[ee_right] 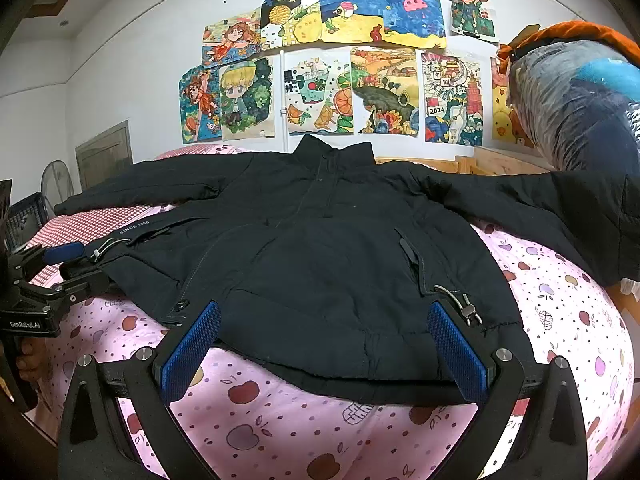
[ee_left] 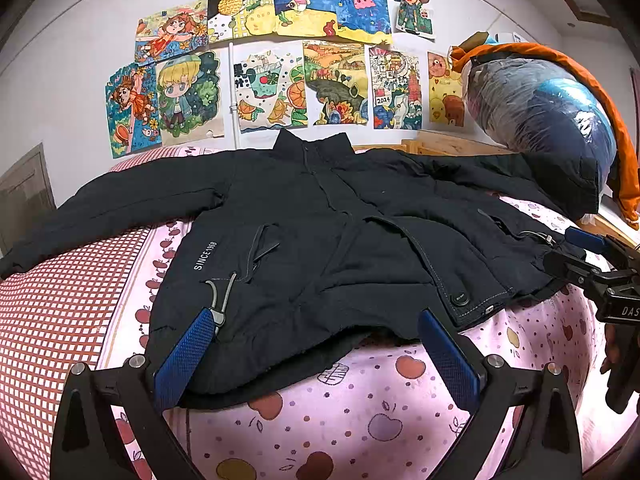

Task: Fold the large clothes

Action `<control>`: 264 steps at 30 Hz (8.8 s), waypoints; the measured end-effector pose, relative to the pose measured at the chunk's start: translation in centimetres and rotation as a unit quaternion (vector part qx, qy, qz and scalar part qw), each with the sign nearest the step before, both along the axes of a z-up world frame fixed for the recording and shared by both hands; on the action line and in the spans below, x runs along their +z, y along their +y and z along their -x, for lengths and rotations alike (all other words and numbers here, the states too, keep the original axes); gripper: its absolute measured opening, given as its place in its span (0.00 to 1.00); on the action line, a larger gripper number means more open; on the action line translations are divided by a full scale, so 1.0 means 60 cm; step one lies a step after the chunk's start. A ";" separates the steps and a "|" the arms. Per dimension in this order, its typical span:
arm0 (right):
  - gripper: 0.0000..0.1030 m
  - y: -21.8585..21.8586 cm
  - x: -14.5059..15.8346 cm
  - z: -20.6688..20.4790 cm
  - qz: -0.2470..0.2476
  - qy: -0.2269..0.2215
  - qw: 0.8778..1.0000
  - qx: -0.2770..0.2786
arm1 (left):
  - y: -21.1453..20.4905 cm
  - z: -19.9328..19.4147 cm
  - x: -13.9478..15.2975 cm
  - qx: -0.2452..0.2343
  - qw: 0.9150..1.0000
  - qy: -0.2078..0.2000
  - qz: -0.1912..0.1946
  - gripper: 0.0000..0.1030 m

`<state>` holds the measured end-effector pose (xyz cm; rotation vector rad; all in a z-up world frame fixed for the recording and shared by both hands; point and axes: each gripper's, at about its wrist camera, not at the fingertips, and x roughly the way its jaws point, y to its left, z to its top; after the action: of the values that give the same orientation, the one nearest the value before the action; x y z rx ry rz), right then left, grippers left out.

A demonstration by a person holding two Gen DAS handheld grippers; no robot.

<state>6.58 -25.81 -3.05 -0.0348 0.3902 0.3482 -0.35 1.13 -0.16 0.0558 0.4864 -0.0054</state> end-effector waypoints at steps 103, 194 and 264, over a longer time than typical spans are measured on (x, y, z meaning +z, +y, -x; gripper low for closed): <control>0.11 -0.177 0.169 -0.295 0.069 0.004 0.994 -0.083 | -0.163 -0.655 -0.005 -0.074 0.967 0.245 0.021 1.00; 0.97 0.139 -0.048 -0.701 0.143 0.207 0.966 -0.055 | 0.196 -0.661 -0.031 0.170 0.962 0.164 -0.136 0.10; 0.98 0.544 -0.038 -0.515 0.131 0.200 0.963 0.125 | 0.642 -0.165 0.025 0.430 0.862 -0.018 0.268 0.88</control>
<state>37.48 6.81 -5.32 -0.2776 0.8352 0.5534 9.53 39.63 1.35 -0.7161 0.4231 0.7393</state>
